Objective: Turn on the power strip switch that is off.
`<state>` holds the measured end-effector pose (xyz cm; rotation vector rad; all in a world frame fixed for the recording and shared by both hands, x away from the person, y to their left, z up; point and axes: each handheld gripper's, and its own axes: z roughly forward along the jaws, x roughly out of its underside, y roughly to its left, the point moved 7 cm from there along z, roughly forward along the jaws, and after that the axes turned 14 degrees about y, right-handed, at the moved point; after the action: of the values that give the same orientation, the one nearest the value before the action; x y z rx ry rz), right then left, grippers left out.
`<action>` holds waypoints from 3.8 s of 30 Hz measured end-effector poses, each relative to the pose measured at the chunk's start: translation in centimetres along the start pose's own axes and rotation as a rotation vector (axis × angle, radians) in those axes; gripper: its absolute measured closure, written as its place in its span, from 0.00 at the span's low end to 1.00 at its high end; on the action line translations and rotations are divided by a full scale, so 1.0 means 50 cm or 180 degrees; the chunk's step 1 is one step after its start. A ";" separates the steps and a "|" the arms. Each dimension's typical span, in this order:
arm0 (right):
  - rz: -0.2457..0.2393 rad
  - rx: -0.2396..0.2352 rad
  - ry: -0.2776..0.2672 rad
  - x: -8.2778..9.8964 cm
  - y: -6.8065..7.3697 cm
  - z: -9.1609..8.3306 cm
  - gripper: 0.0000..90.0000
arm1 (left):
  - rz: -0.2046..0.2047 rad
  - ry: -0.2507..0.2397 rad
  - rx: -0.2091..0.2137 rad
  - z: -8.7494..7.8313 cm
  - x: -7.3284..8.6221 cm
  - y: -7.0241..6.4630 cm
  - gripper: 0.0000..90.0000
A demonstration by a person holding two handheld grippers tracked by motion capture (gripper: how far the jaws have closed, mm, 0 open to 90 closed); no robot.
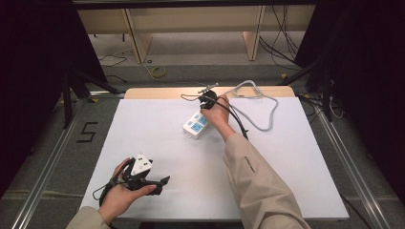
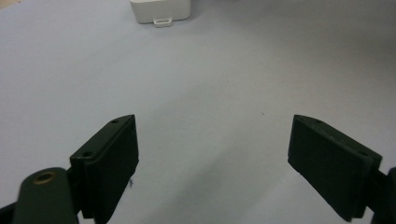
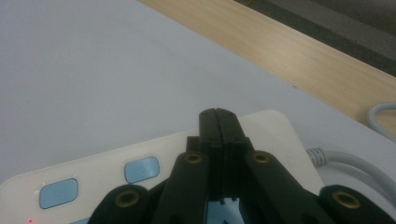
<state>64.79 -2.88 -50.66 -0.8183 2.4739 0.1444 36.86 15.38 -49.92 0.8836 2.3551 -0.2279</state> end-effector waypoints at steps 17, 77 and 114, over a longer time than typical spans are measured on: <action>0.0037 -0.0063 -0.0079 0.019 -0.008 -0.032 0.86 | -0.0008 0.0004 -0.0018 0.001 -0.001 0.000 0.18; -0.0040 -0.0316 -0.0356 0.237 -0.060 -0.238 0.66 | -0.0046 0.0049 -0.0091 0.003 0.003 0.005 0.18; -0.0028 -0.0331 -0.0506 0.403 -0.064 -0.348 0.53 | -0.0074 0.0065 -0.0111 0.003 0.006 0.009 0.18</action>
<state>45.16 -20.50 -45.90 -0.8273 2.3291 0.3247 37.05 15.83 -50.19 0.8461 2.3821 -0.1874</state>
